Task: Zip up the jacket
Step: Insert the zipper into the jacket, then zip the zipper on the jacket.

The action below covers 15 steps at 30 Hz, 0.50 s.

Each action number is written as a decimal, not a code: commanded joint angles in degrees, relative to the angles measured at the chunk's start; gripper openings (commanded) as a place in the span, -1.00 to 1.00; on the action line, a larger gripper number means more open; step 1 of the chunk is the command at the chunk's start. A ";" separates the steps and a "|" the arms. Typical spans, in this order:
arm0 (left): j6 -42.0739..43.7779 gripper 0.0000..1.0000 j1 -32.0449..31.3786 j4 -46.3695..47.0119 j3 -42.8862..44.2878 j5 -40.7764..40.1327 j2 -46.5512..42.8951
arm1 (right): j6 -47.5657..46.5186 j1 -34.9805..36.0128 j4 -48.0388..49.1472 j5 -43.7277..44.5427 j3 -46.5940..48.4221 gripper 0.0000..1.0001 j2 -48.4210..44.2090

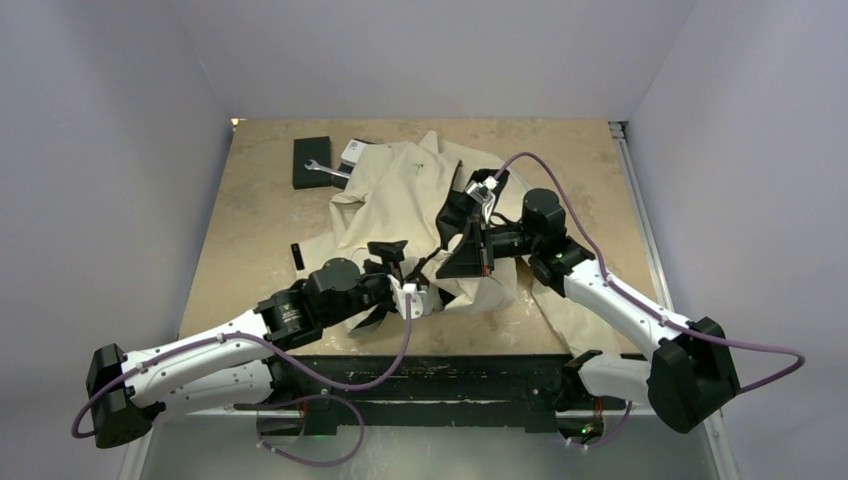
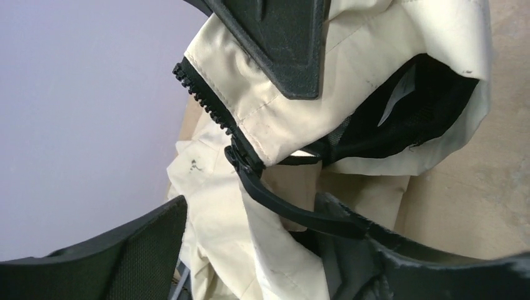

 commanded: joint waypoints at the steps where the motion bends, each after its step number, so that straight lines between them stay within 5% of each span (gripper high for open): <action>1: -1.45 0.20 -0.42 0.79 1.36 0.16 -0.96 | 1.97 0.34 3.47 -0.79 -0.57 -1.00 -1.70; 3: -2.33 -0.18 -0.42 -0.09 2.13 1.29 -1.23 | 2.36 0.28 3.88 -0.79 -0.80 -1.00 -1.65; 8: -3.36 -0.35 -0.42 -1.83 3.29 4.29 -1.43 | 3.22 0.26 4.54 -0.15 -1.41 -1.00 -1.92; 15: -3.39 -0.96 -0.42 -2.90 4.27 5.11 -1.94 | 6.07 -0.79 8.43 1.25 -4.80 -1.00 -1.73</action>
